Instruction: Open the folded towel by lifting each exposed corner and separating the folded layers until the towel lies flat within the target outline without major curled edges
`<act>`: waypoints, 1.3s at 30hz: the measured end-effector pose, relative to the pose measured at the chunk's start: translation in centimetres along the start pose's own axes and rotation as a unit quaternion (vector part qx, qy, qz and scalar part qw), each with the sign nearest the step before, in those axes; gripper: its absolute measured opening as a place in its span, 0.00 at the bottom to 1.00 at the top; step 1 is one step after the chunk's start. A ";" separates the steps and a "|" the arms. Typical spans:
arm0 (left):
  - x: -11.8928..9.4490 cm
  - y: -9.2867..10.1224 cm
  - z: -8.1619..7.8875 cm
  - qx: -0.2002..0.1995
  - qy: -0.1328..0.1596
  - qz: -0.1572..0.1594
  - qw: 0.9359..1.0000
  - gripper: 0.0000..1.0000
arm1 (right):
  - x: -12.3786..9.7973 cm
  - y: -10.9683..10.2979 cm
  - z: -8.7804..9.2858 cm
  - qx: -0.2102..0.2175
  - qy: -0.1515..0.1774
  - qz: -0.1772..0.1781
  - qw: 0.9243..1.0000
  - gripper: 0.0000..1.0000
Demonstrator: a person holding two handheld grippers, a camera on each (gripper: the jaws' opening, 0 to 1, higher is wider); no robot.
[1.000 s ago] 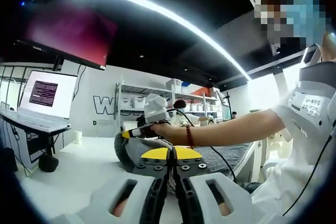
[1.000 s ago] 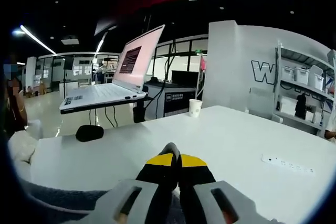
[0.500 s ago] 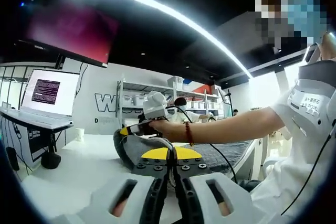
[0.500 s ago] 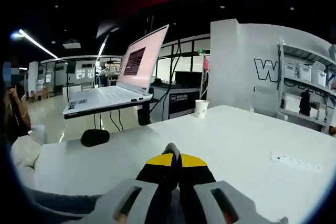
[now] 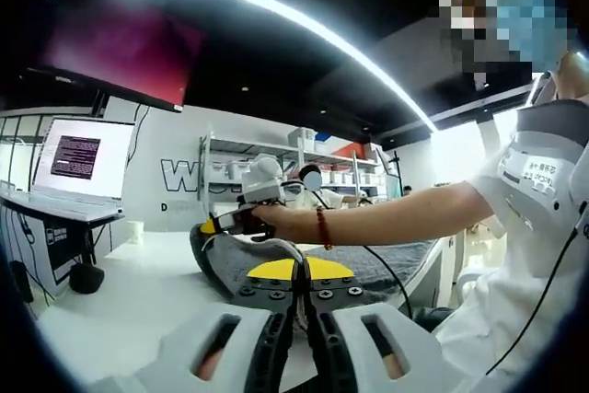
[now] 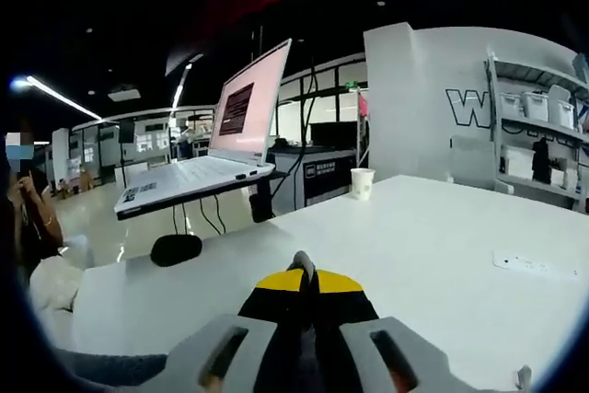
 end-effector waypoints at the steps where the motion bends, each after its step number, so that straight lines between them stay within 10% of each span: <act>1: -0.1 0.0 0.1 0.000 -0.003 0.001 1.000 0.01 | 0.1 -0.1 0.0 0.005 -0.001 -0.003 1.000 0.00; 39: -1.3 -0.7 1.5 0.014 -0.048 0.007 0.999 0.01 | 4.4 -1.7 2.4 0.076 -0.039 -0.064 0.994 0.01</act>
Point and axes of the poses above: the point that each gripper's makers call its tool centre point, and the gripper's own axes: x roughly forward along the fingers, y roughly to its right, z roughly out of its underside, the point moved 10 cm from there along -x, roughly backward along the fingers, and after that the axes turned 4 degrees about -x, right-handed, at the moved point
